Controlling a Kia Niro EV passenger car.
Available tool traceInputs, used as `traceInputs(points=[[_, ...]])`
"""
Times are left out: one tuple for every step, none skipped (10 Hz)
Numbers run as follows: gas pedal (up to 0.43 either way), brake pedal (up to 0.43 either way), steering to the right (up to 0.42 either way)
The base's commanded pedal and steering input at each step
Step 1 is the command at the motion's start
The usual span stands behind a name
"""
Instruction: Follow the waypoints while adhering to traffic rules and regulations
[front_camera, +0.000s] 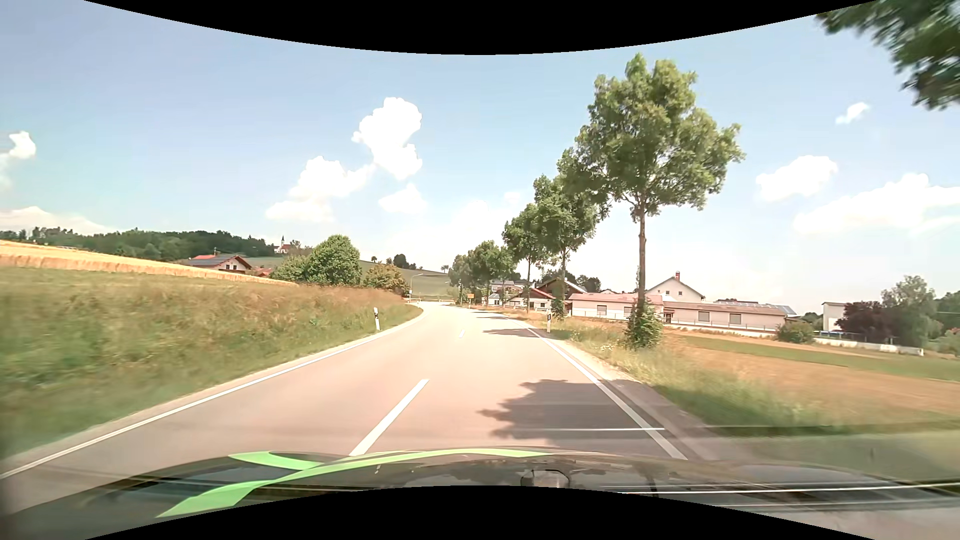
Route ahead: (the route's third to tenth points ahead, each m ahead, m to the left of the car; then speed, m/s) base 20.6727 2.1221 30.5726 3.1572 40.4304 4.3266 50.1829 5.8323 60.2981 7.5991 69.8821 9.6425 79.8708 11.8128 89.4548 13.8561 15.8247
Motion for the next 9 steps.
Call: traceInputs(points=[[0.26,0.0,-0.011],[0.26,0.0,-0.011],[0.26,0.0,-0.012],[0.26,0.0,-0.015],[0.26,0.0,-0.016],[0.26,0.0,-0.016],[0.24,0.0,-0.016],[0.228,0.0,-0.016],[0.228,0.0,-0.017]])
